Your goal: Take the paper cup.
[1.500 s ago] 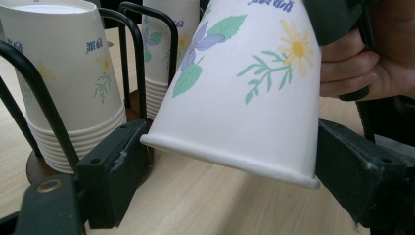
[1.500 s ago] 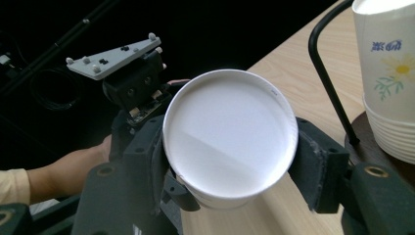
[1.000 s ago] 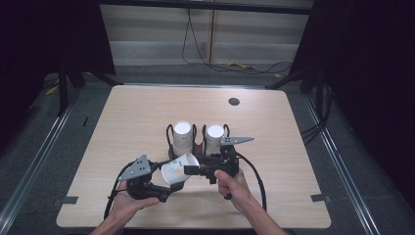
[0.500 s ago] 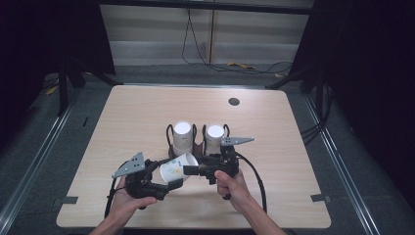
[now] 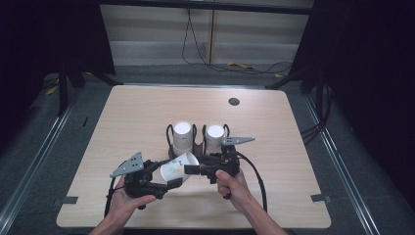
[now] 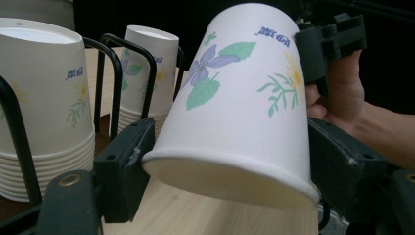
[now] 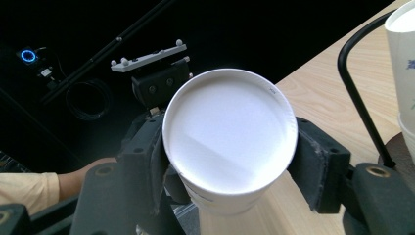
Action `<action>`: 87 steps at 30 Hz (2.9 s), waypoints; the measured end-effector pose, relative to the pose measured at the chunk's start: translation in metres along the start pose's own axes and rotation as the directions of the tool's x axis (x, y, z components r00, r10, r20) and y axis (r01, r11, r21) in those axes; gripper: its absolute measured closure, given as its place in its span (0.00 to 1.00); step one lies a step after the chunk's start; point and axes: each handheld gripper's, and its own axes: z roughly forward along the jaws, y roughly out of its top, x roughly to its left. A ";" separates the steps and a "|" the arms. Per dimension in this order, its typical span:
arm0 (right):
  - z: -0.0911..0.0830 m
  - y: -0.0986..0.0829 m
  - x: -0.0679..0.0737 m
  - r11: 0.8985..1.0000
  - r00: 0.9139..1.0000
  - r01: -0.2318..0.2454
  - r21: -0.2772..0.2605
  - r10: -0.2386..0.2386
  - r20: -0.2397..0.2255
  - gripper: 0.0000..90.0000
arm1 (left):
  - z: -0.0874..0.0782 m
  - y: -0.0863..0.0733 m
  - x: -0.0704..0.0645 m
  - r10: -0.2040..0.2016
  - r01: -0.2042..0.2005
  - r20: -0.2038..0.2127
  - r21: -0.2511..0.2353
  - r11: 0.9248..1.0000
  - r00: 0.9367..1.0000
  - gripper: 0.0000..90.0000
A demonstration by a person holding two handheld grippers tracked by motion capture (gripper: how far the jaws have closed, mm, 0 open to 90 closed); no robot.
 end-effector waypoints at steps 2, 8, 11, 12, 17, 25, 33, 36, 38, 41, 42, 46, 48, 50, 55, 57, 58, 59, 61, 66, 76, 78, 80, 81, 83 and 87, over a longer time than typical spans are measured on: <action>-0.001 0.000 -0.001 1.000 1.000 0.003 0.001 -0.003 0.006 0.40 | 0.000 0.000 0.000 0.008 -0.008 0.003 0.004 1.000 1.000 0.28; 0.000 0.000 0.000 1.000 0.999 0.019 0.022 -0.020 0.040 0.37 | 0.001 -0.001 -0.001 0.030 -0.030 -0.007 0.028 0.999 1.000 0.30; 0.002 -0.002 -0.001 0.998 0.997 0.017 0.055 -0.021 0.070 0.32 | 0.001 -0.001 0.000 0.026 -0.025 -0.018 0.046 0.999 1.000 0.30; 0.003 -0.002 -0.001 0.998 0.997 0.012 0.060 -0.016 0.078 0.30 | 0.001 -0.002 0.000 0.026 -0.025 -0.017 0.051 0.998 1.000 0.30; 0.003 -0.001 -0.002 0.998 0.994 0.015 0.059 -0.022 0.107 0.24 | 0.002 -0.002 0.000 0.025 -0.023 -0.026 0.073 0.997 0.999 0.30; -0.005 0.003 0.000 0.999 0.991 0.031 0.045 -0.036 0.129 0.21 | 0.001 -0.002 0.002 0.021 -0.015 -0.041 0.134 0.991 0.999 0.30; -0.017 0.006 0.002 0.997 0.984 0.058 0.050 -0.065 0.165 0.22 | -0.001 0.004 0.005 0.024 -0.013 -0.051 0.193 0.981 0.998 0.30; -0.022 0.006 0.003 0.995 0.979 0.070 0.064 -0.081 0.188 0.22 | -0.003 0.006 0.006 0.024 -0.010 -0.066 0.205 0.979 0.998 0.30; -0.023 0.005 0.004 0.994 0.976 0.077 0.075 -0.090 0.199 0.21 | -0.004 0.007 0.007 0.018 -0.002 -0.072 0.214 0.977 0.997 0.31; -0.026 0.003 0.004 0.993 0.974 0.080 0.086 -0.097 0.204 0.21 | -0.006 0.009 0.010 0.033 -0.012 -0.086 0.242 0.970 0.996 0.30; -0.026 0.002 0.004 0.992 0.973 0.081 0.093 -0.098 0.207 0.21 | -0.007 0.010 0.011 0.036 -0.013 -0.087 0.251 0.968 0.996 0.30; -0.026 0.000 0.003 0.988 0.969 0.092 0.125 -0.118 0.217 0.21 | -0.008 0.012 0.011 0.056 -0.027 -0.096 0.280 0.960 0.994 0.30; -0.026 -0.002 0.003 0.985 0.967 0.097 0.142 -0.127 0.220 0.21 | -0.009 0.013 0.012 0.065 -0.034 -0.096 0.296 0.955 0.993 0.30; -0.027 -0.004 0.003 0.981 0.963 0.104 0.162 -0.140 0.231 0.21 | -0.009 0.013 0.012 0.079 -0.046 -0.094 0.312 0.949 0.992 0.30; -0.028 -0.007 0.002 0.976 0.959 0.104 0.189 -0.149 0.240 0.21 | -0.004 0.011 0.009 0.104 -0.070 -0.076 0.365 0.929 0.992 0.30; -0.028 -0.008 0.002 0.972 0.957 0.111 0.205 -0.160 0.241 0.21 | -0.002 0.011 0.008 0.121 -0.085 -0.069 0.386 0.919 0.990 0.30; -0.027 -0.008 0.002 0.970 0.957 0.113 0.214 -0.164 0.241 0.21 | -0.001 0.011 0.008 0.122 -0.087 -0.067 0.393 0.916 0.990 0.30; -0.026 -0.008 0.002 0.968 0.956 0.116 0.224 -0.170 0.238 0.21 | 0.000 0.011 0.007 0.128 -0.092 -0.065 0.396 0.914 0.990 0.30; -0.024 -0.009 0.003 0.963 0.954 0.122 0.242 -0.181 0.238 0.21 | 0.001 0.011 0.007 0.135 -0.098 -0.060 0.412 0.906 0.989 0.30; -0.022 -0.009 0.003 0.955 0.954 0.129 0.268 -0.193 0.231 0.21 | 0.003 0.012 0.007 0.126 -0.091 -0.056 0.426 0.900 0.990 0.30; -0.019 -0.008 0.005 0.943 0.950 0.148 0.299 -0.220 0.221 0.21 | 0.003 0.020 0.004 0.183 -0.125 -0.083 0.463 0.877 0.980 0.30; -0.018 -0.008 0.005 0.938 0.947 0.159 0.310 -0.233 0.221 0.21 | 0.004 0.020 0.004 0.186 -0.129 -0.078 0.470 0.873 0.979 0.30; -0.018 -0.008 0.006 0.936 0.947 0.161 0.314 -0.236 0.218 0.21 | 0.005 0.020 0.003 0.192 -0.132 -0.080 0.475 0.870 0.978 0.30; -0.018 -0.008 0.007 0.934 0.945 0.162 0.318 -0.239 0.222 0.21 | 0.005 0.020 0.003 0.195 -0.133 -0.084 0.475 0.870 0.977 0.30; -0.018 -0.008 0.007 0.932 0.941 0.174 0.317 -0.252 0.225 0.21 | 0.007 0.020 0.003 0.195 -0.132 -0.081 0.488 0.863 0.977 0.29; -0.018 -0.008 0.008 0.927 0.937 0.181 0.329 -0.264 0.227 0.21 | 0.011 0.020 0.001 0.200 -0.139 -0.070 0.499 0.855 0.977 0.29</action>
